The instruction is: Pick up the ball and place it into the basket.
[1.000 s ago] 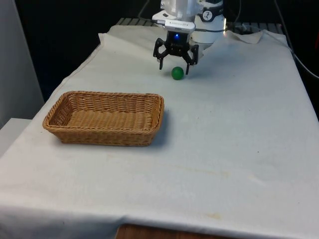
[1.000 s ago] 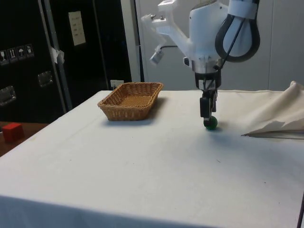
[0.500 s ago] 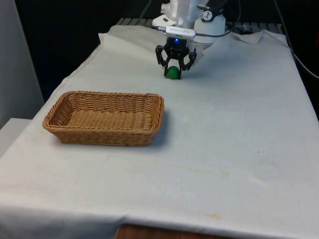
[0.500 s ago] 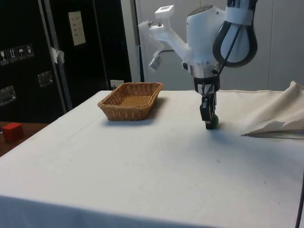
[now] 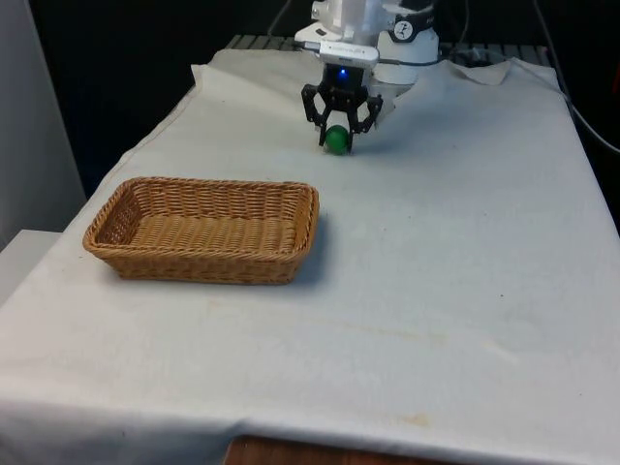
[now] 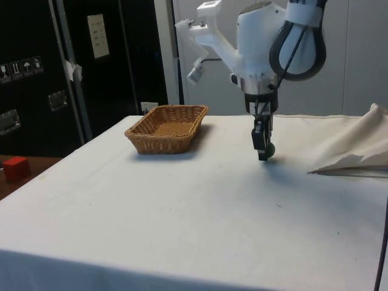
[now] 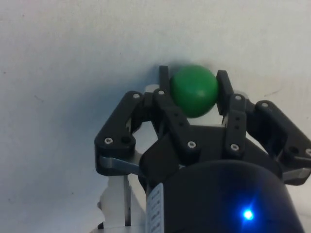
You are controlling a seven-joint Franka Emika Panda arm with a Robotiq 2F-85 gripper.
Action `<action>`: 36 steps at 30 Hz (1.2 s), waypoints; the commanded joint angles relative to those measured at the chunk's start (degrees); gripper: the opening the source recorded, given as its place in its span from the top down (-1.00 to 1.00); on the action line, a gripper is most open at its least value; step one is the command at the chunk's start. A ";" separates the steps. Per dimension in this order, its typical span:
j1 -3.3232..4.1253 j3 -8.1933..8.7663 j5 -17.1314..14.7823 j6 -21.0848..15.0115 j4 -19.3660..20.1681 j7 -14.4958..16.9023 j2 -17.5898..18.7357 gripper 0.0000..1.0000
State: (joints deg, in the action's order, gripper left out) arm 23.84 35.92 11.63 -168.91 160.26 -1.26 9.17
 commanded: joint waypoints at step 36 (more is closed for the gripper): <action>0.57 0.06 -0.86 21.66 -9.00 6.25 -16.33 1.00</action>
State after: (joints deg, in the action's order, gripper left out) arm 24.12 36.04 11.63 -149.20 152.06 4.24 -6.36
